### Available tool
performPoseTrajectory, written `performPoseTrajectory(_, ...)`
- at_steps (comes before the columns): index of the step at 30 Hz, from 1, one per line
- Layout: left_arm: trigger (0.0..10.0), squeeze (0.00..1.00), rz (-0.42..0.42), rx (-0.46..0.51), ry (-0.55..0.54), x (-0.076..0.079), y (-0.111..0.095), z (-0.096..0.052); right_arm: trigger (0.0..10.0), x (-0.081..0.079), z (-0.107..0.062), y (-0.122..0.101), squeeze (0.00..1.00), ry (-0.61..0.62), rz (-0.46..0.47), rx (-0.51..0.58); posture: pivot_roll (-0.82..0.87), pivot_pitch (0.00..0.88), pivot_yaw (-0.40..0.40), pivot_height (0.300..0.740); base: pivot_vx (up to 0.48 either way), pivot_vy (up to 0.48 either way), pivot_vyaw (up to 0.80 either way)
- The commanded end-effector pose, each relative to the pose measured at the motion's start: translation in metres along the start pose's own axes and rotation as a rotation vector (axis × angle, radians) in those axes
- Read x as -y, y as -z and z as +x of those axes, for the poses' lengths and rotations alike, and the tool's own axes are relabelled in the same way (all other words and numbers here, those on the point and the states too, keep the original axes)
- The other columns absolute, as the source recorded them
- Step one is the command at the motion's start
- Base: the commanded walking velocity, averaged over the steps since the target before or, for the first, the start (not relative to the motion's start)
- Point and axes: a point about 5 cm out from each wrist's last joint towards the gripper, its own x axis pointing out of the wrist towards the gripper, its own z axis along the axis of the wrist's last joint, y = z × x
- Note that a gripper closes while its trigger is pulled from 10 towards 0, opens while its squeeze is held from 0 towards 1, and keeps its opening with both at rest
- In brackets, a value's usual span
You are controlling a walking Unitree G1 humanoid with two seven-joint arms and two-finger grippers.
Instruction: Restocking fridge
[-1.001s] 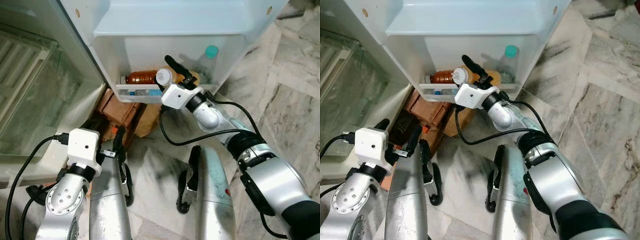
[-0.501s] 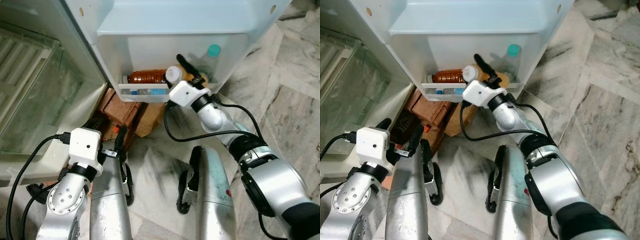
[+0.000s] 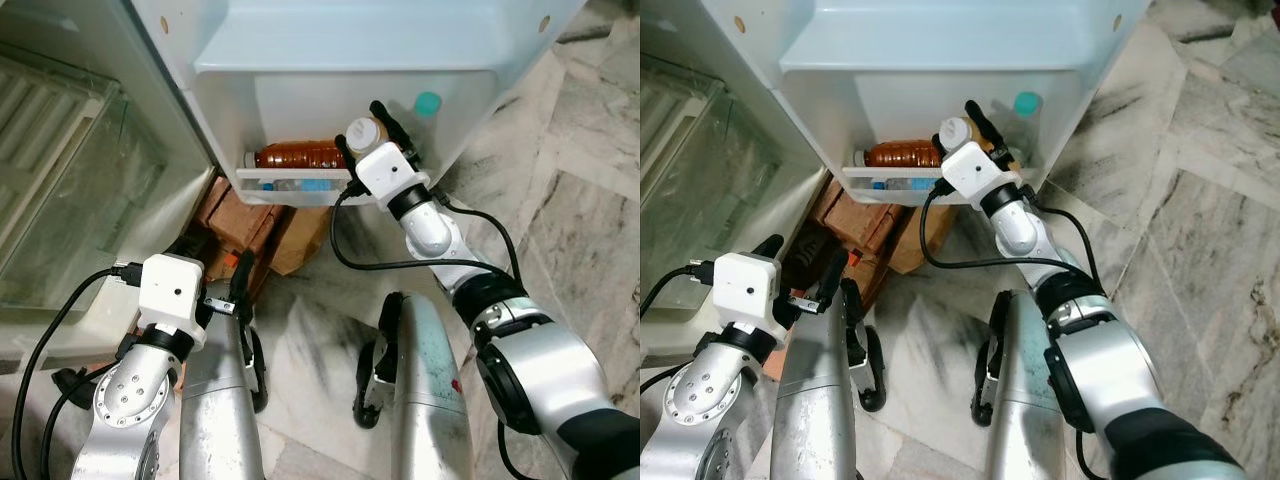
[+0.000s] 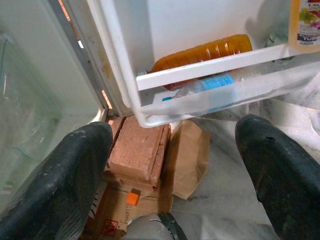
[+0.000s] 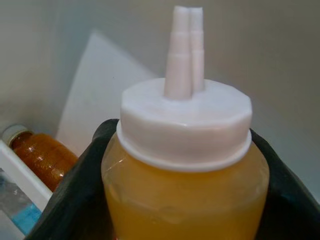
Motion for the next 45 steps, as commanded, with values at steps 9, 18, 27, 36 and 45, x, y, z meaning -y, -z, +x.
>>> performPoseTrajectory(9, 10.0, 0.0, 0.005, -0.028, -0.009, 0.001, -0.001, -0.015, 10.0, -0.036, 0.019, -0.036, 0.0, -0.237, -0.103, 0.182, 0.25, 0.469, -0.001, 0.559, 0.0, 0.0, 0.0)
performPoseTrajectory(18, 10.0, 0.0, -0.006, -0.045, -0.033, 0.001, -0.004, -0.026, 10.0, -0.036, 0.022, -0.035, 0.0, -0.346, -0.38, 0.22, 0.27, 0.499, -0.018, 0.559, 0.0, 0.0, 0.0)
performPoseTrajectory(27, 10.0, 0.0, -0.013, -0.078, -0.039, 0.004, -0.006, -0.043, 10.0, -0.023, 0.017, -0.019, 0.0, -0.284, -0.4, 0.123, 0.29, 0.53, -0.015, 0.559, 0.0, 0.0, 0.0)
performPoseTrajectory(36, 10.0, 0.0, -0.014, -0.093, -0.043, 0.004, -0.012, -0.054, 10.0, -0.021, 0.008, -0.002, 0.0, -0.205, -0.282, 0.003, 0.32, 0.549, -0.014, 0.559, 0.0, 0.0, 0.0)
performPoseTrajectory(45, 10.0, 0.0, -0.008, -0.112, -0.043, 0.002, -0.013, -0.058, 10.0, -0.011, -0.006, 0.024, 0.0, -0.088, -0.13, -0.196, 0.32, 0.559, -0.007, 0.559, 0.0, 0.0, 0.0)
